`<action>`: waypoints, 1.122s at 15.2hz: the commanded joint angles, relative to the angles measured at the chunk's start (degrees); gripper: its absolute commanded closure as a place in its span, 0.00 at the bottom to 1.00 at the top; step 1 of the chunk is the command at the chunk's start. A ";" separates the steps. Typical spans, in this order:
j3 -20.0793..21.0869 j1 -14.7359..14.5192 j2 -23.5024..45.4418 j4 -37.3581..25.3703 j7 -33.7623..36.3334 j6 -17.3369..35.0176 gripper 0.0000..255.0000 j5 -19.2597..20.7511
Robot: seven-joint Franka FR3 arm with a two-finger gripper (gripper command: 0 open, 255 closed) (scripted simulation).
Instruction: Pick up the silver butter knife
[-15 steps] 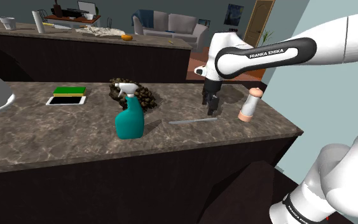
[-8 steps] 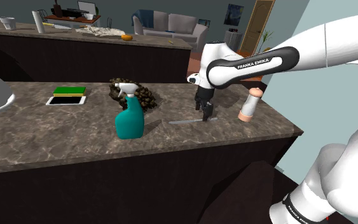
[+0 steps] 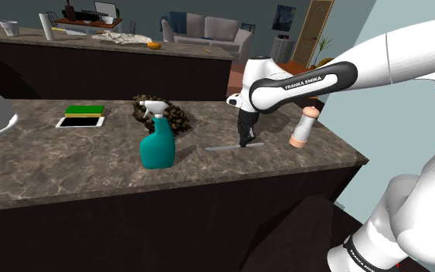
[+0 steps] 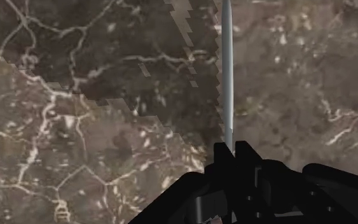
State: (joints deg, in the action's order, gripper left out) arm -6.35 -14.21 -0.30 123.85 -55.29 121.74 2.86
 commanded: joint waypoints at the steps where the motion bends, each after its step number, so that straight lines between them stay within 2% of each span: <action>1: 0.00 0.00 0.01 0.01 0.00 0.02 1.00 0.00; 6: 0.04 -0.04 0.04 -0.01 0.07 0.03 1.00 -0.01; 17: 0.14 -0.12 -3.02 -5.26 -0.03 -8.27 1.00 0.14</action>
State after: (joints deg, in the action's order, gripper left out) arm -6.22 -14.32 -3.07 119.10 -55.31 114.26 2.98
